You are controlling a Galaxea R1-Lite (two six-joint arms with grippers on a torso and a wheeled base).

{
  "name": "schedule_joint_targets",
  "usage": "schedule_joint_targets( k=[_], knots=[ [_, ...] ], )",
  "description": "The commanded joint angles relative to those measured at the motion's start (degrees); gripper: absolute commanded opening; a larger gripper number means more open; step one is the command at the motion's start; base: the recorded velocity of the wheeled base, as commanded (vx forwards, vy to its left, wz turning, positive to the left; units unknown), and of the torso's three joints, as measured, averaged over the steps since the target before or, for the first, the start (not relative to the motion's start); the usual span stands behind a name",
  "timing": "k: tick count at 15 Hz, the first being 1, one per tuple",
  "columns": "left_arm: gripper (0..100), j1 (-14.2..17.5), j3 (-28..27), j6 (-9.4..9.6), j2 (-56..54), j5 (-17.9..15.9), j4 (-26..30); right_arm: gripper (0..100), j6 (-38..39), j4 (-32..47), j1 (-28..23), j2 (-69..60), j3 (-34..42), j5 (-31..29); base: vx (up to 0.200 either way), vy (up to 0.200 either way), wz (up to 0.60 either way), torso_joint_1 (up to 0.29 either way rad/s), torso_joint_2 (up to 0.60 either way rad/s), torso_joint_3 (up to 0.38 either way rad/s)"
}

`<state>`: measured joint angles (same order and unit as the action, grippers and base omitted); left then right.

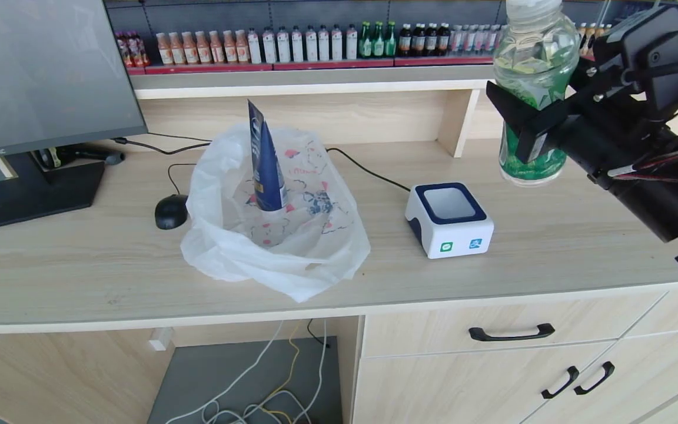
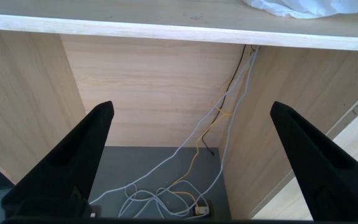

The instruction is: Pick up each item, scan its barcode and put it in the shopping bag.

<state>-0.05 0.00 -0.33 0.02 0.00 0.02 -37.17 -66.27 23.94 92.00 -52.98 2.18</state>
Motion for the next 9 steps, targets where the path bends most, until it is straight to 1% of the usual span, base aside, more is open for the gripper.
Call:
schedule_joint_targets(
  k=[1,3,5,7,9],
  knots=[
    [100,0.0,0.0,-0.02,0.0,0.0,0.0,0,-4.8,3.9,0.1,0.2,-4.2,3.0,0.0,0.0,0.0,0.0,0.0,0.0],
    [100,0.0,0.0,-0.02,0.0,0.0,0.0,0,-11.0,6.9,0.7,0.1,-4.8,8.2,0.0,0.0,0.0,0.0,0.0,0.0],
    [100,0.0,0.0,-0.02,0.0,0.0,0.0,0,-15.5,6.9,0.7,-0.1,-3.7,12.5,0.0,0.0,0.0,0.0,0.0,0.0],
    [100,0.0,0.0,-0.02,0.0,0.0,0.0,0,-18.0,6.9,0.8,0.2,-3.4,17.2,0.0,0.0,0.0,0.0,0.0,0.0],
    [100,0.0,0.0,-0.02,0.0,0.0,0.0,0,-19.8,7.0,0.9,2.0,-3.4,24.0,0.0,0.0,0.0,0.0,0.0,0.0]
  ],
)
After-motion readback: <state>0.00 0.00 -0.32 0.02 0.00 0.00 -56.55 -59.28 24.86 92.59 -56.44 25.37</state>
